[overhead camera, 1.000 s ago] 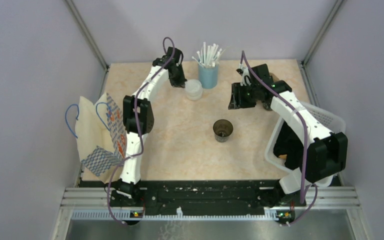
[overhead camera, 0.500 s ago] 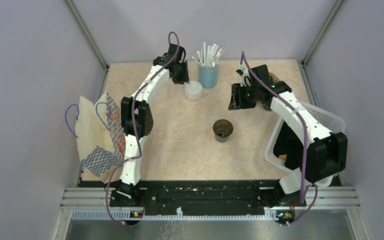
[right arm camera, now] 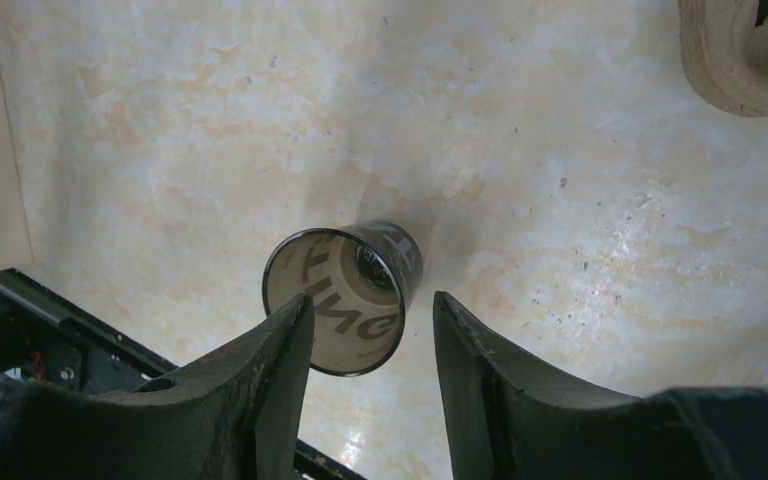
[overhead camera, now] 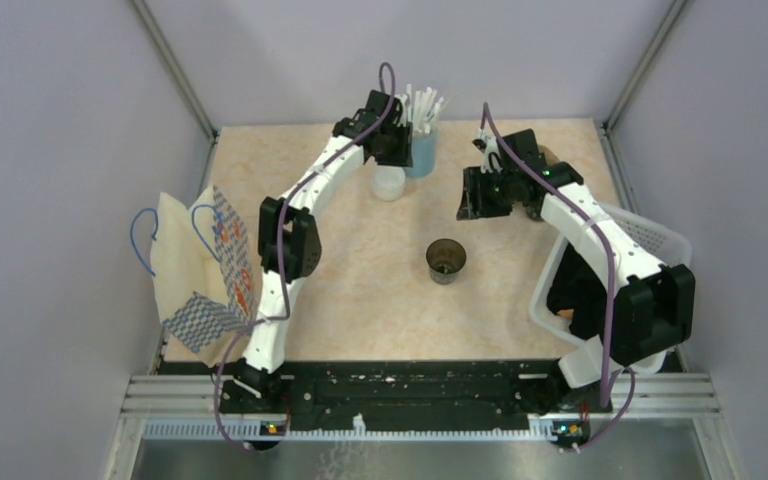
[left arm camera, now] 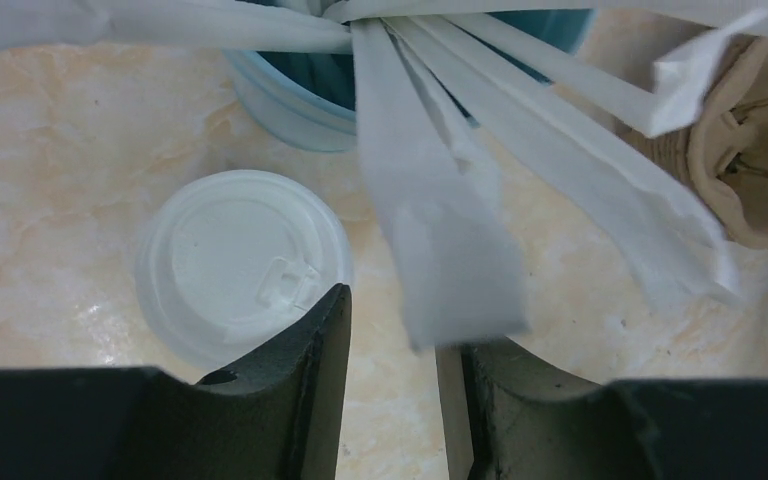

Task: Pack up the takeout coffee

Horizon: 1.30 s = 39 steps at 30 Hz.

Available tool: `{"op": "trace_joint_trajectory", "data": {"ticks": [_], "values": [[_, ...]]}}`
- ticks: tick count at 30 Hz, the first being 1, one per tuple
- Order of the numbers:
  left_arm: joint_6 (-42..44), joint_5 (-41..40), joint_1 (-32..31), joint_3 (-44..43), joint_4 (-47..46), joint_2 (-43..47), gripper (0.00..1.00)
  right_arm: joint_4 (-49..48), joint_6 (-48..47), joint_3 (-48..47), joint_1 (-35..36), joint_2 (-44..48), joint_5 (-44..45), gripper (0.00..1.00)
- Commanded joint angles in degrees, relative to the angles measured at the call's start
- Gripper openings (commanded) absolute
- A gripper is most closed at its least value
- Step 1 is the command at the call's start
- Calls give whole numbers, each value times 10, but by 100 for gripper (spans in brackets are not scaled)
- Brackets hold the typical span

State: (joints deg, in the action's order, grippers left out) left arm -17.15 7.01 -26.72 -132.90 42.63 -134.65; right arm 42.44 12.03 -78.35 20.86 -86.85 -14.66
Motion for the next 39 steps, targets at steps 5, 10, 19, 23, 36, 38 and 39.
{"op": "trace_joint_trajectory", "data": {"ticks": [5,10,19,23,36,38,39], "values": [[20,15,7,-21,-9,-41,44,-16,-2,-5,-3,22,2,48],[19,18,7,-24,-14,-49,40,-16,-2,-5,-2,20,2,48],[17,20,5,-28,-14,-62,36,-16,-2,-5,-3,19,0,48],[19,17,5,-28,-12,-68,35,-15,-1,-5,-3,19,0,48],[19,11,4,-31,-10,-77,32,-16,-2,-3,-2,19,0,48],[19,11,4,-31,-10,-77,31,-16,-2,-3,-2,19,-1,48],[19,11,4,-31,-9,-78,31,-16,-1,-3,-3,19,-2,48]]}}
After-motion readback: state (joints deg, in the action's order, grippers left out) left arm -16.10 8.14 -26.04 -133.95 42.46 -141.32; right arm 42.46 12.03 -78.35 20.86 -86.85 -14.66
